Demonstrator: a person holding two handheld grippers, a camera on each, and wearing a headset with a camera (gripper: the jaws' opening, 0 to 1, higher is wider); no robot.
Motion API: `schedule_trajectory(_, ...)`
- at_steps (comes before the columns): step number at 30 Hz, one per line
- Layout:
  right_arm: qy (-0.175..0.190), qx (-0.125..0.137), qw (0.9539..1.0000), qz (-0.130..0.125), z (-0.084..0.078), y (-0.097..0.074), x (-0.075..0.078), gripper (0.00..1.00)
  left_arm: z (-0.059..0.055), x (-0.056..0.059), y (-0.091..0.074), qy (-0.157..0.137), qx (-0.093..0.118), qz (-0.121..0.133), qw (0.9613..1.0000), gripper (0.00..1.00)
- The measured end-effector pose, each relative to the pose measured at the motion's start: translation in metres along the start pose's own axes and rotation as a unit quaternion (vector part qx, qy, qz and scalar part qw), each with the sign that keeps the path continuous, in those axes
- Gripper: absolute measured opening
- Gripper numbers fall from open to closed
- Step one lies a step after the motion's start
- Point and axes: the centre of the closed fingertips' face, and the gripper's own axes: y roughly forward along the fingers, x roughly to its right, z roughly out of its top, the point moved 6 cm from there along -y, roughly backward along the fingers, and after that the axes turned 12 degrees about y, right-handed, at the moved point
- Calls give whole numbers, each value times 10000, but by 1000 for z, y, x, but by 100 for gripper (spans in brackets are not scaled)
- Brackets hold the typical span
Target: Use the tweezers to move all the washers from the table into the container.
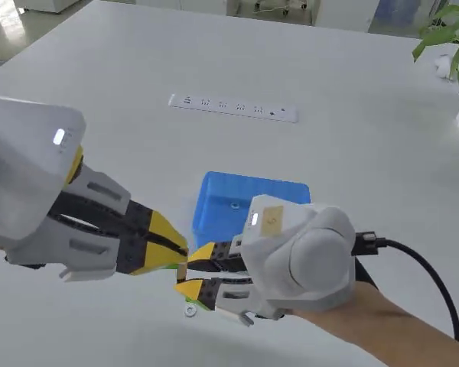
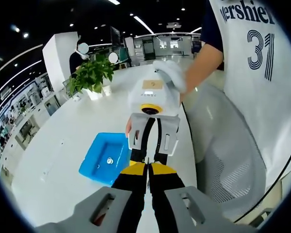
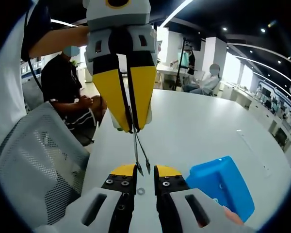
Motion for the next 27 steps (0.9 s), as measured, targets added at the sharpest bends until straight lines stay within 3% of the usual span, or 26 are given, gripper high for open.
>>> schedule_trajectory(7,37,-156,9999,16,-13,5,-5,15,-13,7,8,-267,135,-91,9995,5)
schedule_trajectory(13,211,-194,9996,-37,-21,7,-4,15,-17,9,16,-457,274,-169,9984,6)
schedule_trajectory(27,466,-276,9985,-93,-35,8,-3,15,-26,14,28,-722,347,-233,9965,6)
